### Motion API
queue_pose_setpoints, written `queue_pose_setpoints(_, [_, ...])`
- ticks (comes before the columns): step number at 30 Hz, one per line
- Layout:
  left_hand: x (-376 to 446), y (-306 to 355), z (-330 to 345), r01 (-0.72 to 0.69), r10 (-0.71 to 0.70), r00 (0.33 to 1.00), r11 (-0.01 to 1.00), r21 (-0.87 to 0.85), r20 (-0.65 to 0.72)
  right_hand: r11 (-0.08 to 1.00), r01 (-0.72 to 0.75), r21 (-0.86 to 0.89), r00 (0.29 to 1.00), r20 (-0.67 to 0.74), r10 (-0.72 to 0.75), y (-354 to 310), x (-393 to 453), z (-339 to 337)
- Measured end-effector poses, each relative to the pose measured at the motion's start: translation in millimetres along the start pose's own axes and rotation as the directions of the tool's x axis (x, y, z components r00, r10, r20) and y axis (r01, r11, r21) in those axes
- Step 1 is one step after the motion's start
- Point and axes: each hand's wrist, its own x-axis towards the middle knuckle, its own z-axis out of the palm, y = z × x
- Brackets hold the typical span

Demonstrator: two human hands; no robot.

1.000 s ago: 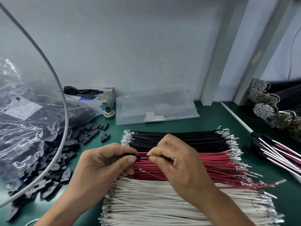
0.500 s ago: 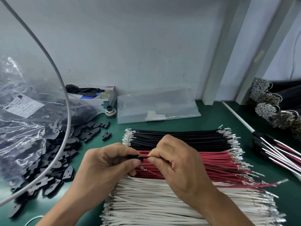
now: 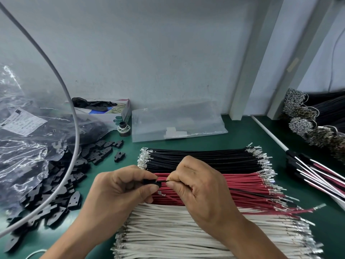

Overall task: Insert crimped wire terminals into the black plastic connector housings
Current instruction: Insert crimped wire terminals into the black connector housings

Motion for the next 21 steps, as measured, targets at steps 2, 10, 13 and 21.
queue_pose_setpoints(2, [0.3, 0.2, 0.1, -0.007, 0.007, 1.0, 1.0, 0.012, 0.002, 1.0, -0.003, 0.006, 1.0, 0.0, 0.003, 0.5, -0.4, 0.7])
queue_pose_setpoints(10, [0.6, -1.0, 1.3, -0.038, 0.038, 0.999, 0.998, 0.045, -0.002, 1.0, -0.013, 0.025, 1.0, 0.0, 0.013, 1.5, -0.8, 4.1])
queue_pose_setpoints(13, [0.0, -1.1, 1.2, -0.046, 0.046, 0.999, 0.998, 0.052, 0.0, 0.999, -0.014, 0.031, 1.0, -0.014, 0.015, 1.0, -0.9, 3.9])
queue_pose_setpoints(21, [-0.6, 0.6, 1.7, -0.06, 0.061, 0.998, 0.997, 0.048, -0.016, 0.998, 0.006, 0.069, 0.999, -0.045, -0.003, -1.2, -0.2, 7.7])
